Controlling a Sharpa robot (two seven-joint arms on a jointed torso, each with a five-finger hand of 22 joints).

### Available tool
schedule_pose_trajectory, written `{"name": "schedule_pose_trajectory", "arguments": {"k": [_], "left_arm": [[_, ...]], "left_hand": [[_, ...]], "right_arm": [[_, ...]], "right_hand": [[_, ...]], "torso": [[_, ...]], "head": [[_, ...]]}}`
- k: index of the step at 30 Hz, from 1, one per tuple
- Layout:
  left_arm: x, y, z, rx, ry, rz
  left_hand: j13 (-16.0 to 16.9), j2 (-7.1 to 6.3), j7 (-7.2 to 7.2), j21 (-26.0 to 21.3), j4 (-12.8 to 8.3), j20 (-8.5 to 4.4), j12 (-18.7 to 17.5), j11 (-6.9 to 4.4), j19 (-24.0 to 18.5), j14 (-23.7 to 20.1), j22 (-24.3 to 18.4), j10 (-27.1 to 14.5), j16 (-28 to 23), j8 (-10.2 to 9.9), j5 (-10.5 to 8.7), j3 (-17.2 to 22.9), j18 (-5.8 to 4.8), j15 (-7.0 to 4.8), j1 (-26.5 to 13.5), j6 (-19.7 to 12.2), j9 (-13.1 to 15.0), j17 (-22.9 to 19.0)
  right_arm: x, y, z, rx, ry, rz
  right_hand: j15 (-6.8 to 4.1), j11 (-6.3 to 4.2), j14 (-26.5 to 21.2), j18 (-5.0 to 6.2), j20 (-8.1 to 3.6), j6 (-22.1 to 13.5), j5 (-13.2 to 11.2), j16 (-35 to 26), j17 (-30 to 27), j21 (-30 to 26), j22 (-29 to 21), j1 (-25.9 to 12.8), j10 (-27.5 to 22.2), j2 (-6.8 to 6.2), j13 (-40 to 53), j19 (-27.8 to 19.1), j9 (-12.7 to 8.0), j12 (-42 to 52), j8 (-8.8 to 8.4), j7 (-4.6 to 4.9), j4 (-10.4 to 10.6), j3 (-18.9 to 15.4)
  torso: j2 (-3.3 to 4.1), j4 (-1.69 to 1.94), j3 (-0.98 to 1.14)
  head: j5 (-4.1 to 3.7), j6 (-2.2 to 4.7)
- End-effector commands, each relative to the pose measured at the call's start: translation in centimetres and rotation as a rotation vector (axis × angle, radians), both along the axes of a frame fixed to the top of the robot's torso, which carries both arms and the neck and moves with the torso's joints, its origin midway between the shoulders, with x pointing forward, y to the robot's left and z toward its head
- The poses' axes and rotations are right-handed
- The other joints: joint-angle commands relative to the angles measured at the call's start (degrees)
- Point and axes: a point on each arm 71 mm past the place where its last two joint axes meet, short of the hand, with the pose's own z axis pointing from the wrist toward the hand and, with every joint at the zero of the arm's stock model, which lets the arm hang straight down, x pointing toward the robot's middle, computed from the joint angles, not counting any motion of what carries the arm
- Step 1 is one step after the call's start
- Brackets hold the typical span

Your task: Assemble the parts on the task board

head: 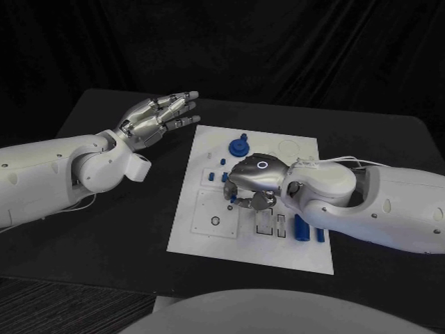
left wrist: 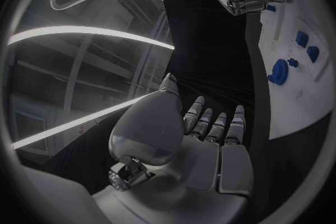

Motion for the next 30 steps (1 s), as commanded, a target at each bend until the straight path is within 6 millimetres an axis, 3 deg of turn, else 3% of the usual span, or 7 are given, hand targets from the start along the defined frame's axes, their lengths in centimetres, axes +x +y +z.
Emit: {"name": "schedule_pose_trajectory", "arguments": {"k": [1, 30], "left_arm": [[0.00, -0.15, 0.01, -0.013, -0.003, -0.003], [-0.10, -0.09, -0.63, -0.004, 0.024, -0.013]], "left_hand": [[0.01, 0.30, 0.07, 0.07, 0.02, -0.25, 0.12, 0.15, 0.12, -0.03, 0.05, -0.14, 0.16, 0.18, 0.37, -0.20, 1.08, -0.21, 0.34, 0.04, 0.03, 0.02], [-0.04, 0.51, 0.13, 0.21, 0.00, 0.09, 0.06, -0.26, 0.39, 0.21, 0.39, -0.56, 0.52, 0.19, 0.50, -0.29, 0.98, 0.74, 0.48, -0.05, 0.01, 0.11]], "right_arm": [[-0.15, 0.08, -0.25, -0.003, 0.007, 0.003], [-0.78, 0.41, -1.15, -0.020, 0.037, 0.005]], "right_hand": [[0.27, 0.03, 0.08, -0.04, 0.28, -0.37, 0.23, 0.13, 0.00, 0.12, 6.30, -0.20, 0.52, 0.18, 0.06, 0.15, -0.08, -0.09, -0.28, -0.06, -0.23, 0.01], [0.23, 0.00, -0.17, 0.12, 0.25, -0.57, 0.62, -0.26, -0.50, -0.54, 6.13, -0.02, 0.97, 0.13, 0.09, -0.21, -0.32, -0.04, -0.77, 0.02, -0.77, 0.29]], "torso": [[-0.04, 0.01, -0.01], [-0.06, -0.02, -0.01]], "head": [[0.06, 0.00], [0.57, 0.00]]}}
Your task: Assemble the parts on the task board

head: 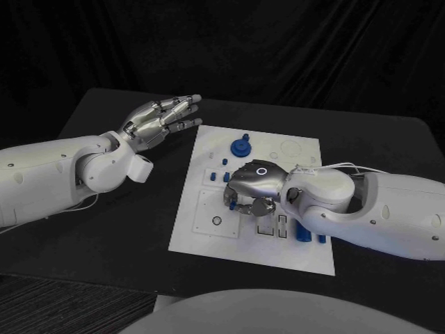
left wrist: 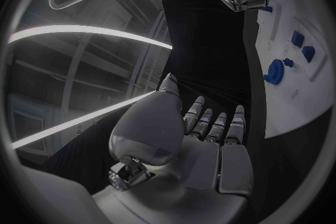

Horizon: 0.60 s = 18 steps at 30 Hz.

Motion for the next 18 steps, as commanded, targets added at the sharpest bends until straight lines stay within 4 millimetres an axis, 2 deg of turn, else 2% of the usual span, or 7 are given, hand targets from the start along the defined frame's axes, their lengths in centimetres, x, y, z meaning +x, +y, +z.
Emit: {"name": "schedule_pose_trajectory", "arguments": {"k": [1, 8, 18], "left_arm": [[-0.10, -0.21, -0.04, -0.015, 0.004, -0.014], [-0.23, -0.31, -0.14, -0.021, 0.004, -0.018], [-0.32, -0.42, -0.17, -0.026, 0.002, -0.022]], "left_hand": [[-0.03, 0.29, 0.13, 0.22, 0.00, 0.10, 0.06, -0.05, 0.39, -0.01, 0.12, -0.36, 0.26, 0.20, 0.29, -0.29, 0.98, 0.52, 0.26, -0.05, 0.02, 0.06], [-0.01, 0.44, 0.14, 0.41, -0.06, 0.35, 0.18, -0.14, 0.76, 0.15, 0.62, -0.36, 0.48, 0.28, 0.49, -0.28, 0.95, 0.88, 0.41, 0.21, 0.06, 0.10], [0.01, 0.57, 0.19, 0.60, -0.14, 0.50, 0.28, -0.18, 1.12, 0.30, 1.05, -0.34, 0.67, 0.36, 0.69, -0.23, 0.95, 1.04, 0.59, 0.42, 0.09, 0.14]], "right_arm": [[-0.09, -0.01, -0.20, -0.015, 0.008, -0.007], [0.03, -0.13, -0.39, -0.030, 0.012, -0.026], [-0.07, -0.09, -0.88, -0.038, 0.023, -0.034]], "right_hand": [[0.24, 0.14, -0.24, 0.15, 0.26, -0.66, 0.23, -0.36, -0.25, -0.41, 6.09, -0.03, 0.42, 0.09, 0.05, -0.32, -0.12, 0.32, -0.32, 0.05, -0.51, -0.02], [0.48, 0.47, -0.71, 0.34, 0.38, -1.29, 0.12, -0.89, -0.84, -1.76, 5.77, -0.32, -0.16, -0.02, -0.05, -1.07, -0.49, -0.06, -1.09, 0.39, -0.82, 0.13], [1.00, 1.02, -1.43, 0.56, 0.83, -3.07, -1.65, -1.53, -1.63, -3.31, 5.36, -1.22, -1.77, -0.13, -0.10, -2.19, -1.35, -0.54, -2.78, 0.87, -1.02, 0.19]], "torso": [[-0.02, -0.02, 0.00], [-0.02, 0.04, -0.01], [-0.03, 0.03, -0.01]], "head": [[0.05, 0.00], [-0.07, 0.00], [0.10, 0.00]]}}
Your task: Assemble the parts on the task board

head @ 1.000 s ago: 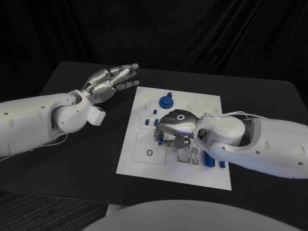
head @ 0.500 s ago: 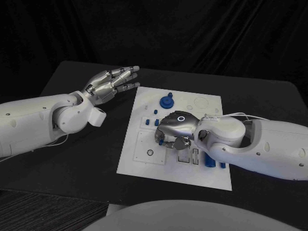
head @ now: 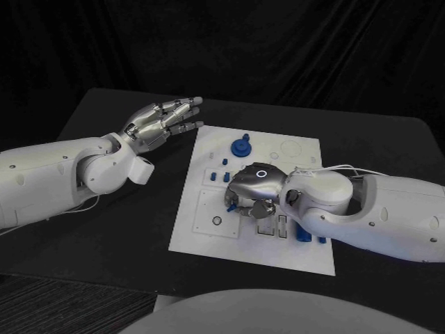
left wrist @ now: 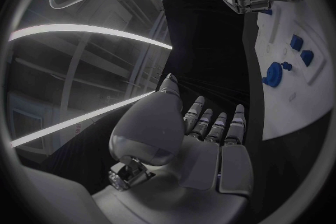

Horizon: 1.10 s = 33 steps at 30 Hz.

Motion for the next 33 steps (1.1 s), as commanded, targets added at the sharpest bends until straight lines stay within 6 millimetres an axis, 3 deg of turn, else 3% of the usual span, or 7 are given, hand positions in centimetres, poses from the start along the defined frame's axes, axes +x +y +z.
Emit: {"name": "schedule_pose_trajectory", "arguments": {"k": [1, 11, 14, 19, 33], "left_arm": [[-0.1, -0.2, 0.1, -0.023, -0.006, -0.012], [-0.1, -0.1, 0.0, -0.019, -0.001, -0.012], [-0.1, -0.1, 0.0, -0.018, -0.001, -0.012], [0.0, -0.1, 0.0, -0.017, 0.001, -0.012], [-0.1, -0.1, -0.2, -0.008, 0.012, -0.013]], "left_hand": [[0.01, 0.33, 0.05, 0.38, -0.15, 0.06, 0.27, -0.19, 0.38, 0.13, 0.07, -0.37, 0.27, 0.37, 0.21, -0.23, 0.96, 0.43, 0.35, 0.29, 0.09, 0.09], [0.01, 0.51, 0.20, 0.63, -0.09, 0.21, 0.33, -0.28, 0.86, 0.36, 0.62, -0.40, 0.55, 0.46, 0.25, -0.23, 0.96, 0.65, 0.39, 0.53, 0.12, 0.15], [0.01, 0.59, 0.28, 0.71, -0.05, 0.24, 0.38, -0.32, 1.01, 0.43, 0.75, -0.39, 0.64, 0.51, 0.23, -0.23, 0.95, 0.71, 0.38, 0.68, 0.14, 0.16], [0.01, 0.89, 0.35, 0.83, 0.09, 0.28, 0.41, -0.35, 1.24, 0.54, 0.92, -0.42, 0.79, 0.57, 0.22, -0.21, 0.91, 0.81, 0.27, 0.81, 0.16, 0.19], [0.01, 1.90, 0.37, 0.97, 0.36, 0.29, 0.54, -0.26, 1.49, 0.57, 0.93, -0.46, 0.89, 0.60, 0.33, -0.14, 0.80, 0.90, -0.21, 0.77, 0.14, 0.18]], "right_arm": [[0.0, -0.1, -0.3, -0.017, 0.005, -0.022], [0.1, -0.1, -0.3, -0.001, -0.001, -0.025], [0.1, -0.1, -0.2, 0.020, -0.011, -0.023], [0.1, -0.3, 0.1, 0.061, -0.030, -0.017], [0.0, -0.7, 0.8, 0.093, -0.054, -0.033]], "right_hand": [[0.08, 0.00, -0.50, 0.56, 0.04, -0.74, -0.61, -0.30, -0.07, -0.36, 5.35, -0.73, -0.82, -0.13, -0.07, -0.60, -0.18, -0.43, -0.52, 0.00, -0.16, -0.06], [0.12, 0.00, -0.72, 0.68, 0.13, -0.70, -1.00, -0.52, -0.36, -0.93, 5.21, -0.88, -0.83, 0.11, 0.04, -0.93, -0.27, -0.25, -0.63, 0.02, -0.17, 0.01], [-0.11, -0.35, -0.79, 0.72, 0.09, 1.47, -0.92, -0.39, -0.21, -0.56, 5.29, -0.76, 0.15, 0.61, 0.52, -1.01, 0.20, 0.69, 0.44, -0.36, -0.54, -0.12], [-0.68, -1.11, -0.42, 0.62, -0.26, 3.95, -0.15, 0.15, 0.37, 0.80, 5.54, -0.80, 1.66, 1.37, 1.19, -0.56, 1.00, 1.98, 1.72, -1.06, -1.03, -0.64], [-1.13, -1.60, 0.05, 0.52, -0.72, 5.06, 2.50, 0.69, 0.96, 1.60, 5.64, -1.61, 2.20, 2.05, 1.51, -0.24, 1.64, 2.48, 2.19, -1.58, -1.17, -1.10]], "torso": [[-0.01, 0.01, 0.00], [-0.01, 0.02, -0.01], [-0.02, 0.02, -0.01], [0.00, 0.02, -0.01], [-0.02, 0.02, -0.01]], "head": [[0.09, 0.00], [0.05, 0.00], [0.08, 0.00], [0.07, 0.00], [0.35, 0.00]]}}
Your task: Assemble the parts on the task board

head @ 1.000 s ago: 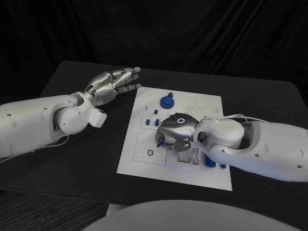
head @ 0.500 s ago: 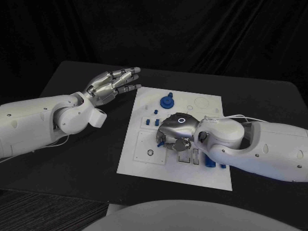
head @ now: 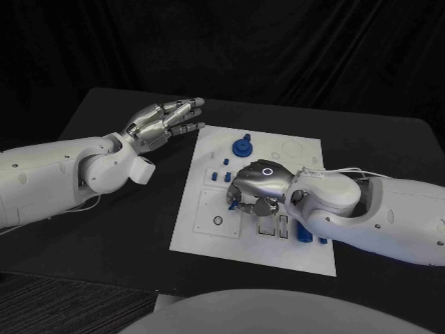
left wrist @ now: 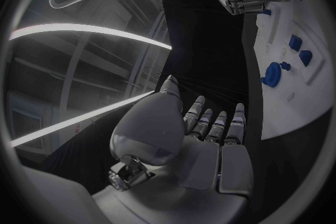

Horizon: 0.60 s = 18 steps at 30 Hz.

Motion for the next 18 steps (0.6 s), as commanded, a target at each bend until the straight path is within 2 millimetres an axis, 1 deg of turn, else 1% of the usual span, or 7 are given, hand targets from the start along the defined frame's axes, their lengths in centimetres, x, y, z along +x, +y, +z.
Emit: {"name": "schedule_pose_trajectory", "arguments": {"k": [1, 6, 10, 14, 18], "left_arm": [[-0.07, -0.16, -0.01, -0.012, 0.005, -0.012], [-0.04, -0.26, -0.05, -0.011, 0.008, -0.015], [-0.02, -0.35, -0.08, -0.011, 0.010, -0.019], [0.00, -0.36, -0.12, -0.010, 0.013, -0.021], [0.02, -0.29, -0.19, -0.008, 0.016, -0.021]], "left_hand": [[0.02, 0.74, -0.09, 0.33, 0.24, 0.04, 0.31, -0.06, 0.32, -0.05, 0.09, -0.26, 0.22, 0.38, 0.34, -0.02, 0.80, 0.29, -0.03, 0.29, 0.03, 0.07], [0.02, 0.85, -0.05, 0.36, 0.25, 0.05, 0.32, -0.04, 0.37, -0.03, 0.15, -0.26, 0.25, 0.38, 0.33, -0.03, 0.79, 0.31, -0.10, 0.28, 0.03, 0.08], [0.02, 1.10, 0.10, 0.42, 0.26, 0.07, 0.37, -0.01, 0.48, -0.02, 0.23, -0.26, 0.29, 0.45, 0.33, -0.04, 0.77, 0.34, -0.27, 0.52, 0.06, 0.08], [0.02, 1.20, 0.19, 0.44, 0.26, 0.08, 0.38, 0.00, 0.52, -0.02, 0.25, -0.27, 0.30, 0.49, 0.34, -0.06, 0.76, 0.35, -0.34, 0.62, 0.07, 0.08], [0.03, 1.27, 0.27, 0.46, 0.25, 0.08, 0.42, 0.02, 0.56, -0.04, 0.28, -0.25, 0.29, 0.52, 0.33, -0.07, 0.76, 0.35, -0.39, 0.73, 0.08, 0.07]], "right_arm": [[0.09, -0.01, 0.42, 0.010, -0.020, -0.016], [0.11, 0.13, 0.43, -0.059, -0.054, -0.002], [0.07, 0.30, 0.35, -0.108, -0.087, 0.012], [-0.02, 0.50, 0.40, -0.142, -0.142, 0.034], [-0.12, 0.72, 0.48, -0.171, -0.209, 0.061]], "right_hand": [[-0.46, -0.12, -0.03, 0.53, -0.42, 0.16, 0.43, 0.07, -0.12, -0.04, 5.66, -0.05, 0.18, 0.40, -0.03, -0.15, 0.27, 0.20, 0.07, -0.04, -0.37, -0.21], [-0.45, -0.12, -0.13, 0.53, -0.43, 0.18, 0.49, -0.09, -0.32, -0.12, 5.63, -0.15, 0.25, 0.28, 0.00, -0.21, 0.30, 0.24, 0.04, -0.02, -0.45, -0.31], [-0.50, -0.22, -0.15, 0.52, -0.54, 0.24, 2.10, -0.05, -0.23, 0.02, 5.66, -0.34, 0.44, 0.11, 0.05, -0.31, 0.38, 0.30, -0.09, -0.12, -0.81, -0.23], [-0.50, -0.24, -0.26, 0.54, -0.56, 0.19, 2.25, -0.27, -0.53, -0.12, 5.63, -0.35, 0.49, -0.01, 0.07, -0.39, 0.38, 0.31, -0.16, -0.14, -0.92, -0.23], [-0.44, -0.35, -0.50, 0.64, -0.71, 0.09, 2.23, -0.65, -1.00, -0.42, 5.56, -0.33, 0.71, -0.44, 0.18, -0.65, 0.36, 0.41, -0.34, -0.26, -1.35, -0.30]], "torso": [[0.00, 0.01, 0.00], [0.00, 0.01, -0.01], [0.00, 0.01, -0.01], [0.00, 0.02, -0.02], [0.01, 0.01, -0.01]], "head": [[0.02, 0.00], [0.04, 0.00], [0.26, 0.00], [0.48, 0.00], [0.62, 0.00]]}}
